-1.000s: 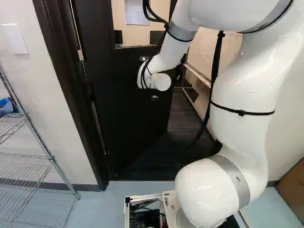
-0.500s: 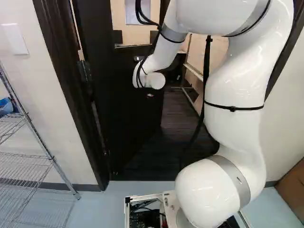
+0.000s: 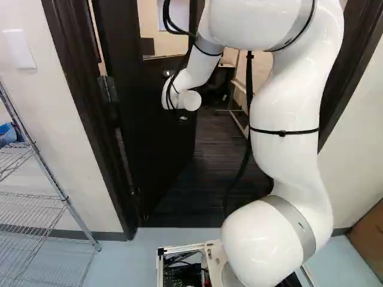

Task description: Open the door and move inside

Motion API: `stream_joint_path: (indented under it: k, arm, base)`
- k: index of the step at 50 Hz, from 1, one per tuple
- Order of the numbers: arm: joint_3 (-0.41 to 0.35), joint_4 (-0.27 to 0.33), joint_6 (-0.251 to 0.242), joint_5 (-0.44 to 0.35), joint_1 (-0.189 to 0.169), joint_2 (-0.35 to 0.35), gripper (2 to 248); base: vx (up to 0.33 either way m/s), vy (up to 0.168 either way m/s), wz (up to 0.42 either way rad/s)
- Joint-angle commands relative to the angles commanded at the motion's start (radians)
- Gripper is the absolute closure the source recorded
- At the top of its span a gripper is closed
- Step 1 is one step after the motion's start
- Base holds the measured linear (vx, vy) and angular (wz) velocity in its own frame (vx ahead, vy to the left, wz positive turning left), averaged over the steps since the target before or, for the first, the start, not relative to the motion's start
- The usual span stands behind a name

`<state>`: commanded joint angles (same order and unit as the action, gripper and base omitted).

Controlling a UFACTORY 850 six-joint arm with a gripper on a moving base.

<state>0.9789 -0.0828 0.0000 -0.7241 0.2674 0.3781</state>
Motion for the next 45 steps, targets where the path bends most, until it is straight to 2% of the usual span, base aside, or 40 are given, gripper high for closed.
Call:
stream_joint_path:
  k: [45]
  arm:
    - [0.16, 0.016, 0.0, 0.0, 0.053, 0.128, 3]
  base:
    - [0.0, 0.0, 0.0]
